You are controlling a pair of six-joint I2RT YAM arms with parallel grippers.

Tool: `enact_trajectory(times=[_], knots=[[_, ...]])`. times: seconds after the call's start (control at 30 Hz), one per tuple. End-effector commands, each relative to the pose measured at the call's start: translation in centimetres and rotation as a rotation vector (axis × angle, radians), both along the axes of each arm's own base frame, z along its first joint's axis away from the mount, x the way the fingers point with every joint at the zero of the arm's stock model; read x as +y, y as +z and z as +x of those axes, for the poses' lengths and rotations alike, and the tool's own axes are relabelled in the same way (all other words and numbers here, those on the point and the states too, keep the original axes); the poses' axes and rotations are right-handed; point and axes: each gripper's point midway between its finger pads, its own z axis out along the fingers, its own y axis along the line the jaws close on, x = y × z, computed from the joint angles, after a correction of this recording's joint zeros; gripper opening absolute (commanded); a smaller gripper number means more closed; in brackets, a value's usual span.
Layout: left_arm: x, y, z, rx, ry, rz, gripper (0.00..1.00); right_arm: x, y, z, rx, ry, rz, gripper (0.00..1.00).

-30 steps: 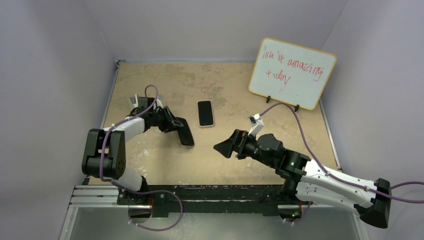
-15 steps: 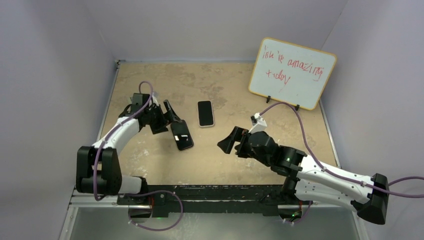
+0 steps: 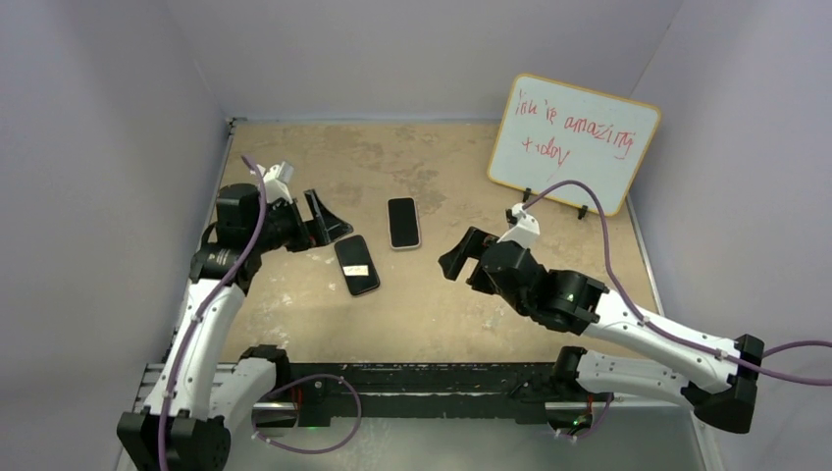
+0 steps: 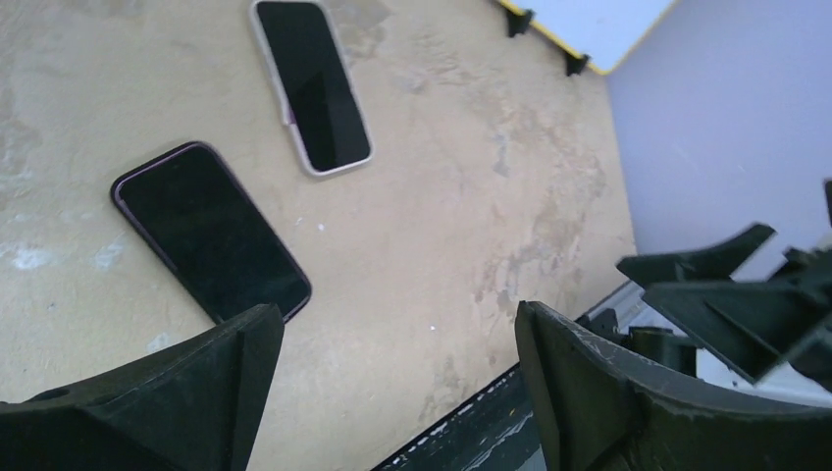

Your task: Put the phone into the phone case

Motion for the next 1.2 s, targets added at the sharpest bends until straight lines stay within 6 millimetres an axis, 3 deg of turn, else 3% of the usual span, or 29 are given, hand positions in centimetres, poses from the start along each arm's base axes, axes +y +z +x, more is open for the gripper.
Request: enact_trajectory(times=[0.0,0.07,0.17,0.23,0.3,0.47,0.53,0.73,0.97,1.03,1.17], knots=[[-1.3,5.1,-2.0,-0.183,-0.121,-0.047,0.92,-0.9,3.8,0.9,-0.122,0.004,-0.004,0.99],[-0.9,4.9,-2.0,-0.206,-0.103,-0.020,0.92,-0.5,4.9,0.9,-0.167,0.043,0.008,0.99],[0.5,2.6,-0.7,-0.166,-0.015,0.045,0.83,0.0,5.7,0.9,-0.209,0.081,0.034,0.99],[1.4,0.6,0.6,-0.096,0.044,0.079,0.67,0.7,5.9,0.5,-0.227,0.135,0.048,0.99],[1.8,-1.5,2.3,-0.034,0.081,0.098,0.41,1.5,6.0,0.1,-0.233,0.179,0.072,0.98],[2.3,-6.8,6.5,0.108,0.135,0.139,0.08,2.7,5.3,-0.5,-0.221,0.235,0.102,0.98],[1.8,-8.7,7.8,0.150,0.131,0.157,0.00,2.9,4.9,-0.5,-0.212,0.242,0.096,0.98],[-0.2,-13.5,9.8,0.239,0.114,0.230,0.00,2.7,4.3,-0.5,-0.209,0.245,0.064,0.98],[-0.3,-18.1,10.8,0.305,0.182,0.307,0.00,1.9,4.1,-0.5,-0.224,0.232,0.059,0.99],[-0.1,-20.4,10.0,0.374,0.183,0.409,0.00,1.8,3.9,-0.7,-0.224,0.238,0.064,0.99],[1.1,-24.8,6.4,0.519,0.201,0.489,0.00,1.6,3.7,-0.9,-0.215,0.243,0.055,0.99]])
